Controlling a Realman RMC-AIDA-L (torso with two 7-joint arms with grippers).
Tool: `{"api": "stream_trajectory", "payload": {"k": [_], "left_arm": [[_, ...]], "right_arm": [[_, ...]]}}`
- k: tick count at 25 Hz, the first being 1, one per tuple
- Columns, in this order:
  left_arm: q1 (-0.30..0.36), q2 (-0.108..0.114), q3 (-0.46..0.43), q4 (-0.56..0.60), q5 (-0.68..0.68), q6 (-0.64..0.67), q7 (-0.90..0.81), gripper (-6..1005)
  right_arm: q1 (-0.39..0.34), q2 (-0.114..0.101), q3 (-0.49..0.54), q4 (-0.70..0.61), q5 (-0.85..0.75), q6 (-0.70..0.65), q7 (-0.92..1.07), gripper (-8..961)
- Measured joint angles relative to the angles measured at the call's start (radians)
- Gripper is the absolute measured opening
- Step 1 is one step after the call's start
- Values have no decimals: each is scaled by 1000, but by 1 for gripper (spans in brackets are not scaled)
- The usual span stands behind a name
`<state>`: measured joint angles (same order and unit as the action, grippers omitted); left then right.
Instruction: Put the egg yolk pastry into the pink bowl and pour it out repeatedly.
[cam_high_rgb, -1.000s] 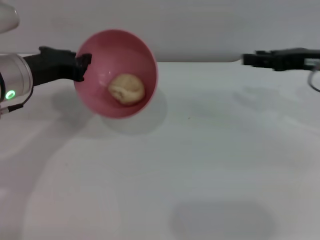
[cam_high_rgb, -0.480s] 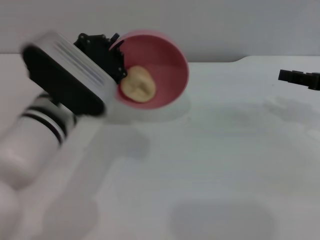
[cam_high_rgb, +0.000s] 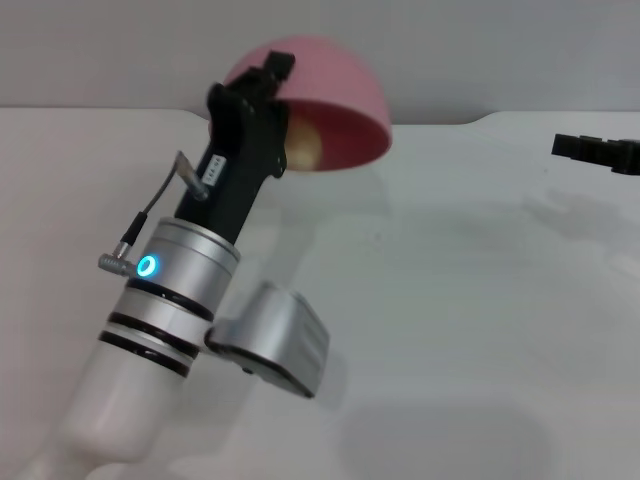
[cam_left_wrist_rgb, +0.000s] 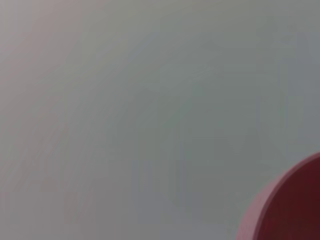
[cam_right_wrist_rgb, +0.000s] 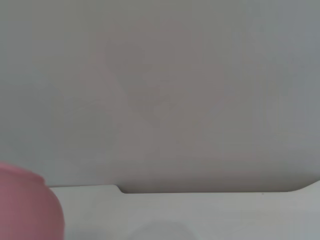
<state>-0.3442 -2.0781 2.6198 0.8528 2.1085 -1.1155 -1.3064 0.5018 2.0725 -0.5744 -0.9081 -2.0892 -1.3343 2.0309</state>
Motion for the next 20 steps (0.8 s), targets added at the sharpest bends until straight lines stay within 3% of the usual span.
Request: {"api": "stream_trajectory", "payload": {"k": [9,13,17,20], "left_arm": [[-26,-1,26,-66,-9,14,123,-1],[-29,-1,-16,7,-150,18,62,-1],[-17,9,-188,176,-393,119,12,-1],[29,15,-409,320,-607,380,69,0]], "right_arm": [[2,0,-2,17,5,6,0,502],[8,0,-34,29,5,6,0,504],[18,0,-102,30,5,4,-15,506],[31,0,-163,31,5,0,-27,508]]}}
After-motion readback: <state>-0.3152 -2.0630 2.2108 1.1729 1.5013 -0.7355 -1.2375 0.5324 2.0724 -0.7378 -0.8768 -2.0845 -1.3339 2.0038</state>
